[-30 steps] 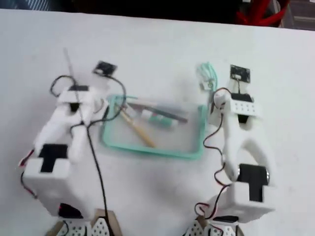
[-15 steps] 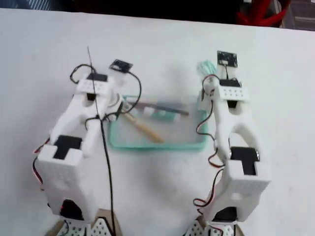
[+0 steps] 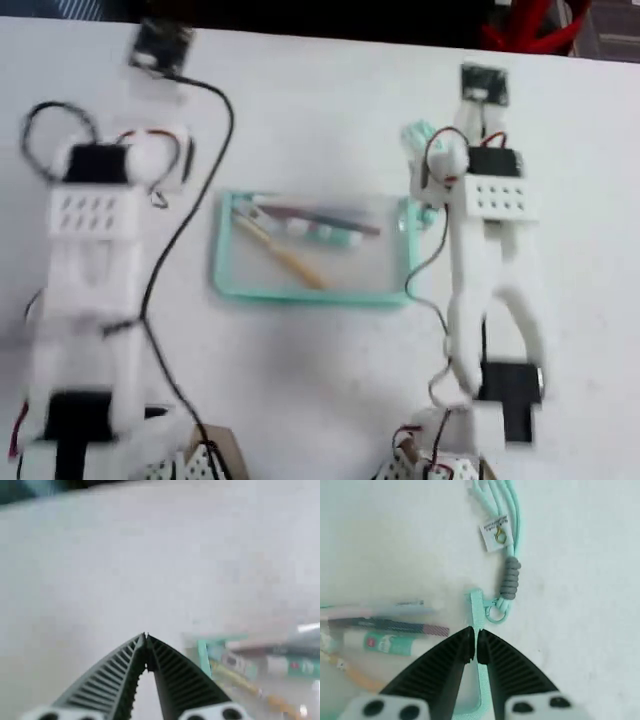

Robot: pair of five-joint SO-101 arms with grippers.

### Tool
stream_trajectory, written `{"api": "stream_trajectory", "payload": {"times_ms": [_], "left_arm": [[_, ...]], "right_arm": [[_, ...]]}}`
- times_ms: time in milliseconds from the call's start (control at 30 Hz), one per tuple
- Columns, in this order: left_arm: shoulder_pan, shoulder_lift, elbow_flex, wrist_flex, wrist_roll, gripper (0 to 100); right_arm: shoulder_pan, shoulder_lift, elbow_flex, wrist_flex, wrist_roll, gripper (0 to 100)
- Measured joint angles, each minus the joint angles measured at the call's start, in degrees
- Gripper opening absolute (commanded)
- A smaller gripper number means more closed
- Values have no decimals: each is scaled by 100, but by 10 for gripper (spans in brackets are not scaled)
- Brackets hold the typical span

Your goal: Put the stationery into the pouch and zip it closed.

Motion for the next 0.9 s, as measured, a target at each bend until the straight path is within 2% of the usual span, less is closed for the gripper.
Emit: {"api": "stream_trajectory", "payload": {"times_ms": [100,233,333,533,767,900], "left_arm": [[-9,-967,0,-598,-9,24],[-18,-2136,0,-809,-9,24],[-18,-3033,0,-589,-9,24],[-18,-4905,-18,35,-9,24],[-18,-6514,18,923,-9,24],[-18,-7569,607,1020,18,24]], "right_arm": [[-26,-976,0,202,97,21],[-141,-2382,0,492,809,21],[-510,-3499,0,756,1204,21],[-1196,-5943,-9,976,1327,21],[-1275,-8070,-97,1327,1327,21],[-1275,-8879,-123,1662,1327,21]]}}
